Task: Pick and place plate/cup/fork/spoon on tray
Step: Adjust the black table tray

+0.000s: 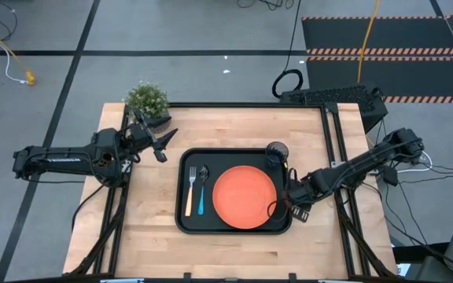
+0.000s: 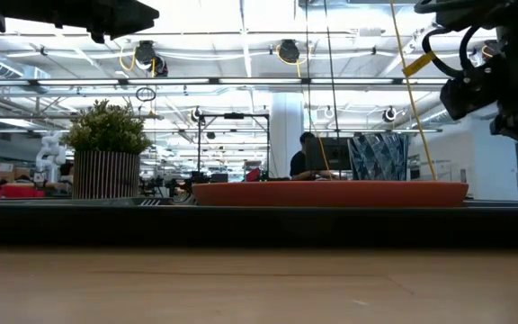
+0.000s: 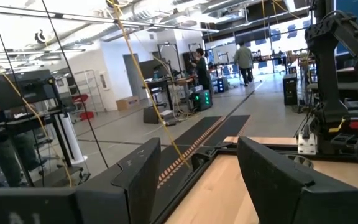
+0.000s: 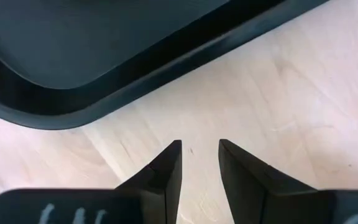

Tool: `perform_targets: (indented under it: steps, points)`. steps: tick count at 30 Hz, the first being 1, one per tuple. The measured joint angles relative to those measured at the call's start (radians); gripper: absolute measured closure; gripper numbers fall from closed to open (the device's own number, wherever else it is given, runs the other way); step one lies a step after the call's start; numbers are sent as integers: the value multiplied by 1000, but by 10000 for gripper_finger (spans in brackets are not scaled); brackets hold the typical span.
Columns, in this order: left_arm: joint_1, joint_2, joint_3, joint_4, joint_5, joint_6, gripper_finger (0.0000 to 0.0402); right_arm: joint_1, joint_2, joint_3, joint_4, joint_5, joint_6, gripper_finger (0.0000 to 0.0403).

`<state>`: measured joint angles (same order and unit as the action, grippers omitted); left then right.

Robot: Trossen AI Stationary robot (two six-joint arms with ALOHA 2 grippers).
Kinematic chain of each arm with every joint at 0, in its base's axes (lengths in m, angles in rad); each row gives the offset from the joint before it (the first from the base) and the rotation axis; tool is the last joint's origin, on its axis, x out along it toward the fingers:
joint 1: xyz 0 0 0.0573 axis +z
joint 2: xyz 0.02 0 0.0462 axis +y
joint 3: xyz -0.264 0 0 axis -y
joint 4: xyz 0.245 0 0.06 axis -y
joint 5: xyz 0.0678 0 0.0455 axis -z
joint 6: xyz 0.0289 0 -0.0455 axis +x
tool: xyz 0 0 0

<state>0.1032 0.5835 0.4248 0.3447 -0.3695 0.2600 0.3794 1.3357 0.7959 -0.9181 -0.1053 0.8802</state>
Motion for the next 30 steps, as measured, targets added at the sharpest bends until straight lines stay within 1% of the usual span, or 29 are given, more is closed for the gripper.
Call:
perform_targets:
  steps: [9,15,24,30]
  points:
    - [0,0,0,3,0,0,186,0,0,0,-8,0,-39,307]
    - [0,0,0,4,0,-1,186,1,0,0,-8,1,-96,307]
    - [0,0,0,4,0,-3,186,1,0,0,35,78,-163,307]
    - [0,0,0,4,0,-3,186,11,0,0,44,77,-186,307]
